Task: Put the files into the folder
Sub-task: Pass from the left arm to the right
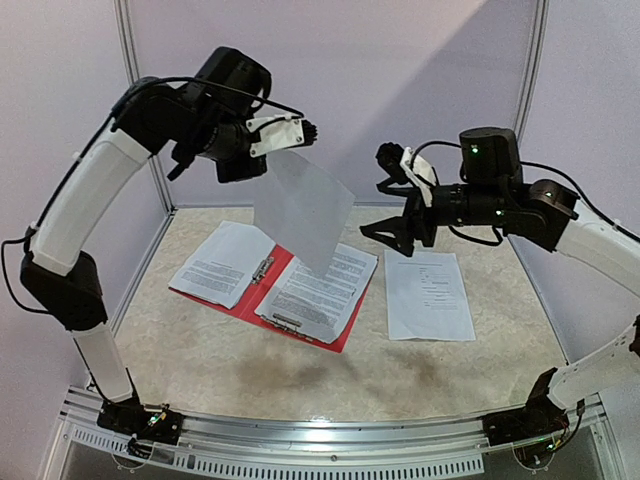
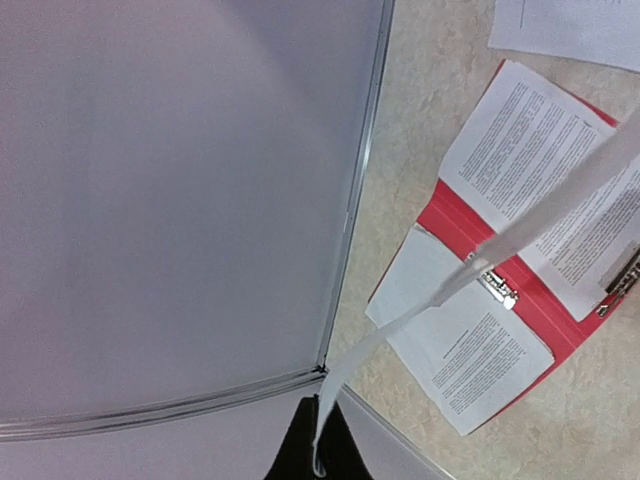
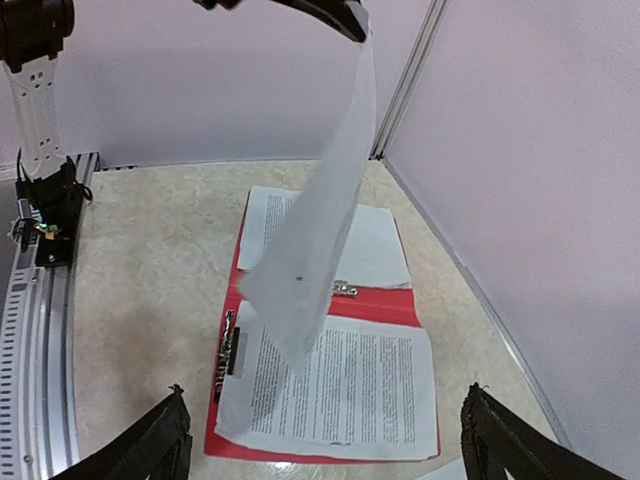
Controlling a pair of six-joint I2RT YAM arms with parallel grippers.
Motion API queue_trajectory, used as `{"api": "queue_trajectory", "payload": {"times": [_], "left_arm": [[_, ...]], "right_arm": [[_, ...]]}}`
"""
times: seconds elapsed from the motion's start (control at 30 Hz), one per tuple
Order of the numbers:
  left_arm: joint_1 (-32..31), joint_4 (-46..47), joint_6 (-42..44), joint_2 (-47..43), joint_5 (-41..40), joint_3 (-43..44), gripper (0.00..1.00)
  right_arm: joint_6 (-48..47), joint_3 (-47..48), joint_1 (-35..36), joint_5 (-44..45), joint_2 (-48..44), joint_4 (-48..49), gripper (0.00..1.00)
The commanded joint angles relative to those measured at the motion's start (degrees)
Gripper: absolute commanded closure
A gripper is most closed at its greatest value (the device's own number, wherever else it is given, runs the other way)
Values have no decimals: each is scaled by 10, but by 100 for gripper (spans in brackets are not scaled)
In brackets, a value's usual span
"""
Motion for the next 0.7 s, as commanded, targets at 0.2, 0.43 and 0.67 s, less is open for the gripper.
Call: {"api": "queue_trajectory", "payload": {"times": [0.2,0.43,0.67], "left_arm": [[7,-166,-75,-35,83,-30,100],[9,-163,-86,-27,91,-12,100],[10,-155,-94,-29,82,-5,100]], "right_arm": [[-18,25,0,-138,93,118,6],[57,-83,0,-167,49,261,3],[118,-144,74,-34,60,399,1]]}}
